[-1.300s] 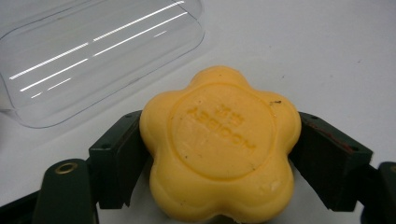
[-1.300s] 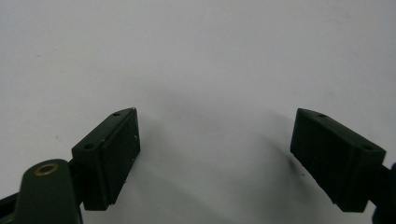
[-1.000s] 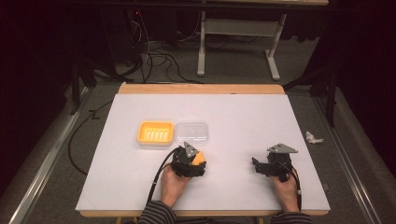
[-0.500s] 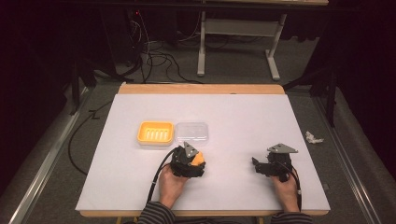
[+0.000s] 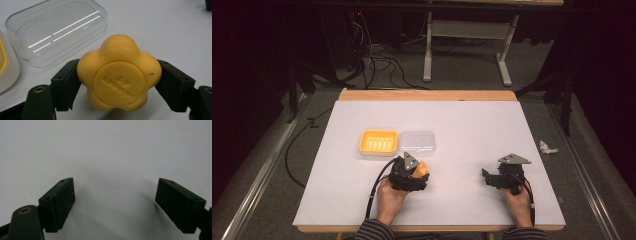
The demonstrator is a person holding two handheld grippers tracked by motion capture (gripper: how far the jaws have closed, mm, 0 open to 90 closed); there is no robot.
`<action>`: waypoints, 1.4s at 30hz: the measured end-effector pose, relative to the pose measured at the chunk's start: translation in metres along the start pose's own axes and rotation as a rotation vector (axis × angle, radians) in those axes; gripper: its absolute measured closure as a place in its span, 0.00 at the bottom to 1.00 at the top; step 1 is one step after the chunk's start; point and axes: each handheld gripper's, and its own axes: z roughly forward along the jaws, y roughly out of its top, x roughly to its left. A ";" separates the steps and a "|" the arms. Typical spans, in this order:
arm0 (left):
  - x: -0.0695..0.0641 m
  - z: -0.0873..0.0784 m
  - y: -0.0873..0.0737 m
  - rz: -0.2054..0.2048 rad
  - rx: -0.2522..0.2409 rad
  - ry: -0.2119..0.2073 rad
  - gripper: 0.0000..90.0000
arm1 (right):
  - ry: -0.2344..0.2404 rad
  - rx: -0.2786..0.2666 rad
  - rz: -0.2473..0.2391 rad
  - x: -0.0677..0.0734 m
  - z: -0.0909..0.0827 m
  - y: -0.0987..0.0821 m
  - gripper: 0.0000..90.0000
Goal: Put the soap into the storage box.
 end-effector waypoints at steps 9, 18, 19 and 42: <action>0.005 -0.011 0.010 -0.005 -0.014 -0.001 0.29 | 0.000 0.001 0.003 0.000 0.000 0.000 0.18; 0.008 -0.020 0.018 -0.018 -0.046 0.000 0.29 | 0.000 0.000 0.000 0.000 0.000 0.000 0.18; 0.008 -0.020 0.018 -0.018 -0.046 0.000 0.29 | 0.000 0.000 0.000 0.000 0.000 0.000 0.18; 0.038 -0.049 0.056 -0.108 -0.138 0.033 0.29 | 0.001 -0.082 0.041 -0.004 -0.007 -0.004 0.16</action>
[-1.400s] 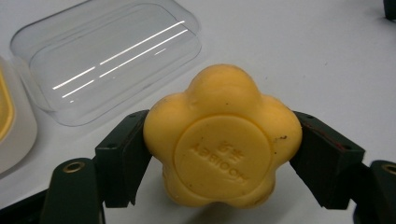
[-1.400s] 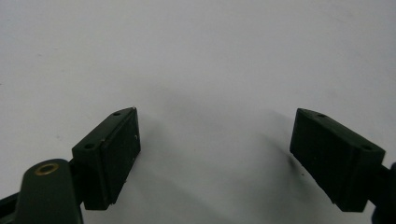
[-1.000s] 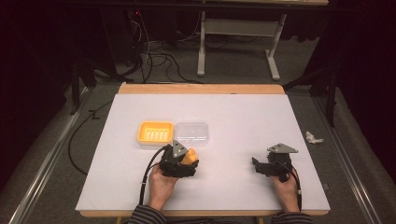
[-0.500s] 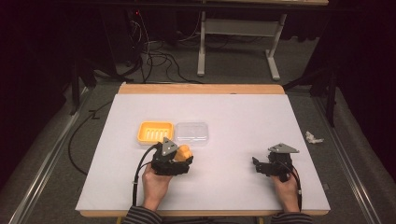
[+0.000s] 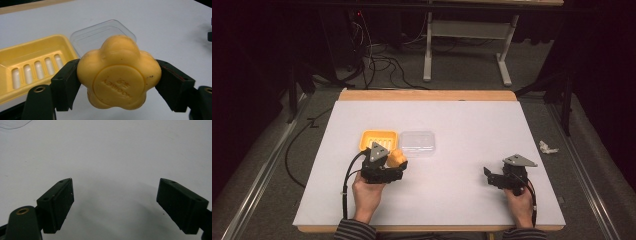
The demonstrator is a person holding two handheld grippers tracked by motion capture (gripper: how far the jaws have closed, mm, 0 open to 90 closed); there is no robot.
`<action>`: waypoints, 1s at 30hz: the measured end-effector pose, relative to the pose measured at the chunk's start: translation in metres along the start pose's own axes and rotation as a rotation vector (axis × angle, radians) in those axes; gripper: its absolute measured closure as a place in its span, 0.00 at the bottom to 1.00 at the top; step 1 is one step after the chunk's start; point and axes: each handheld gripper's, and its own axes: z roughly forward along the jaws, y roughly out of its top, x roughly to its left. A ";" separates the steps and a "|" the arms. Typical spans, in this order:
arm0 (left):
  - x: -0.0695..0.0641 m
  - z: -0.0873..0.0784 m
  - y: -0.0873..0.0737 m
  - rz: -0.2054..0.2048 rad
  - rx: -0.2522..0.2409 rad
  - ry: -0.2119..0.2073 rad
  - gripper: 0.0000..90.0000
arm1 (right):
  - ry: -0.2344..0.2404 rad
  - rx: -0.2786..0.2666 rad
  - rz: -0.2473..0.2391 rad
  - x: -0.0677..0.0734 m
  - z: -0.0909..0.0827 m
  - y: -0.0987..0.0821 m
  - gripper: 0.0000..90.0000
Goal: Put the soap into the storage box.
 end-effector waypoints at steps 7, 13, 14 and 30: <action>0.008 0.000 0.007 -0.015 -0.010 0.020 0.29 | -0.001 -0.002 0.000 0.000 0.000 0.000 0.17; 0.015 0.002 0.014 -0.025 -0.006 0.036 0.29 | -0.004 -0.001 0.000 0.000 0.000 0.000 0.17; 0.016 0.002 0.015 -0.024 -0.006 0.038 0.29 | -0.004 -0.001 0.002 0.000 0.000 0.000 0.17; 0.032 0.006 0.029 -0.034 -0.020 0.082 0.29 | -0.005 0.007 -0.011 0.001 0.000 0.000 0.16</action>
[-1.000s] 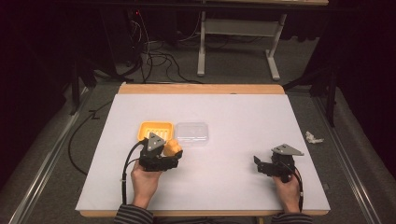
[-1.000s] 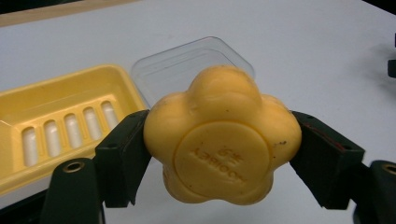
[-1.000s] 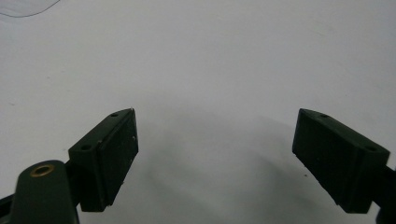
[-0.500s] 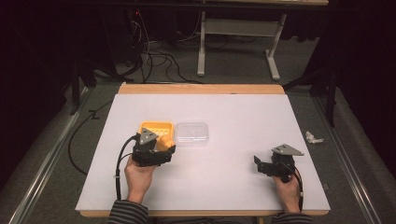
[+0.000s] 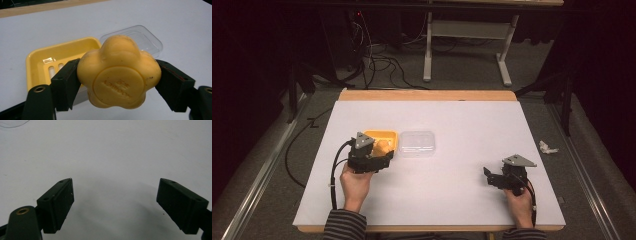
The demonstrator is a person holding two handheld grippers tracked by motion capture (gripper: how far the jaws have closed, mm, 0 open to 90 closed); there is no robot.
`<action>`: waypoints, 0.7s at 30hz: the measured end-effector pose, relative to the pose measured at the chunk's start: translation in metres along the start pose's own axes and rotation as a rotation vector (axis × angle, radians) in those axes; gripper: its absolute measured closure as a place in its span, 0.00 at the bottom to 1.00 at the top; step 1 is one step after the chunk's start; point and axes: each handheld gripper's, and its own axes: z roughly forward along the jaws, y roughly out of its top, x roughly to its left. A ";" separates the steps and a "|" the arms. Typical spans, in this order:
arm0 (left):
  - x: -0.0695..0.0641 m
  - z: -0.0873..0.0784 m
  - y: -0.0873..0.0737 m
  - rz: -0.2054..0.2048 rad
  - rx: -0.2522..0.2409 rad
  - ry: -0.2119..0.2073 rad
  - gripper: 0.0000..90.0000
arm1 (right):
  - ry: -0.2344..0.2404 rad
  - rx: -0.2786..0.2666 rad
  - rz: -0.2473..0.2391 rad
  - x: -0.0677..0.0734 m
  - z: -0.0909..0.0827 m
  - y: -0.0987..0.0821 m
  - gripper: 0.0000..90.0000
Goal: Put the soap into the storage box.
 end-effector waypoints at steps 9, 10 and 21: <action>0.005 0.005 0.009 -0.007 -0.003 0.014 0.29 | -0.001 0.001 0.000 0.000 0.000 0.000 0.17; 0.006 0.006 0.010 -0.002 0.001 0.017 0.29 | 0.000 -0.001 0.001 0.000 0.000 0.000 0.17; 0.012 0.016 0.020 -0.005 0.000 0.046 0.29 | -0.002 -0.004 0.012 0.000 0.000 0.000 0.17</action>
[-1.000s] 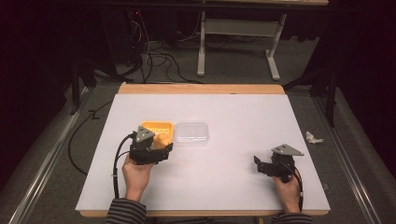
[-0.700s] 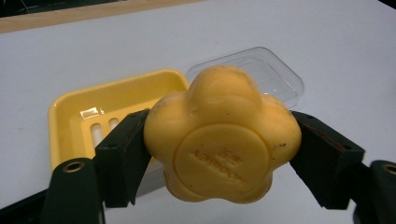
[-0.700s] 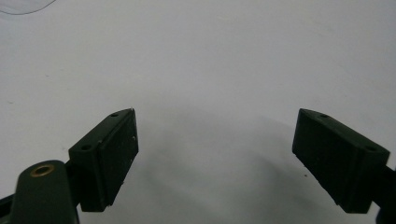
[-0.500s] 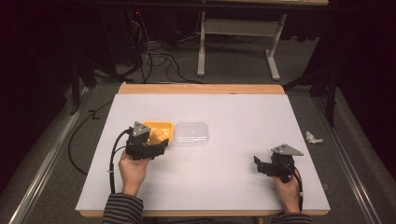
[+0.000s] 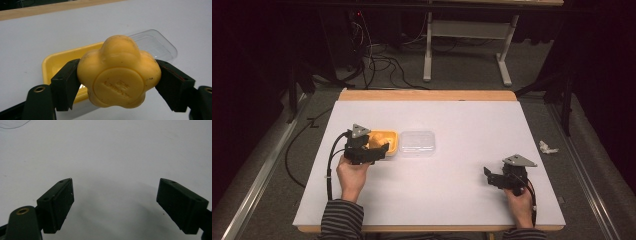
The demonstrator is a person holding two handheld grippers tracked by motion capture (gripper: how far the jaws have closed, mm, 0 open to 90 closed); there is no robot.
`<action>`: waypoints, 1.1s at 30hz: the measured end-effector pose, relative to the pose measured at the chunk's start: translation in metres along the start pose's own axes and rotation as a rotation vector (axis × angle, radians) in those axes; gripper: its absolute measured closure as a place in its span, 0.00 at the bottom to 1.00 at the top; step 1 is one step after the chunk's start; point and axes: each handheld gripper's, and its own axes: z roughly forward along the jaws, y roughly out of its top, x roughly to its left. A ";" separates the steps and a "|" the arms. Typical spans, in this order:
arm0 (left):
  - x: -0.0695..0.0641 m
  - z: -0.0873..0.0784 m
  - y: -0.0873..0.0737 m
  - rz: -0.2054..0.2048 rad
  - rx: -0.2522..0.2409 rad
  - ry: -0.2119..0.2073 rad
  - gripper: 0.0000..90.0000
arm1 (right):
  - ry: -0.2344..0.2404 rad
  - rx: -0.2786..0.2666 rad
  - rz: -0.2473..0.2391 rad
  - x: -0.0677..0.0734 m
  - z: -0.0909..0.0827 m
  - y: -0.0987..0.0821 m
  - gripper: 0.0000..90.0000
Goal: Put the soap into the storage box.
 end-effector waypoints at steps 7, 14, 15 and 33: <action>0.006 0.009 0.003 -0.001 0.020 0.028 0.29 | 0.001 -0.003 0.003 0.000 0.000 0.000 0.16; 0.009 0.019 0.005 0.006 0.037 0.049 0.29 | 0.000 -0.004 0.000 0.000 0.000 0.000 0.17; 0.010 0.021 0.005 0.012 0.043 0.054 0.29 | -0.001 -0.004 0.002 0.000 0.000 0.000 0.16; 0.024 0.044 0.001 -0.010 0.077 0.116 0.29 | -0.001 -0.005 -0.002 0.000 0.000 0.000 0.16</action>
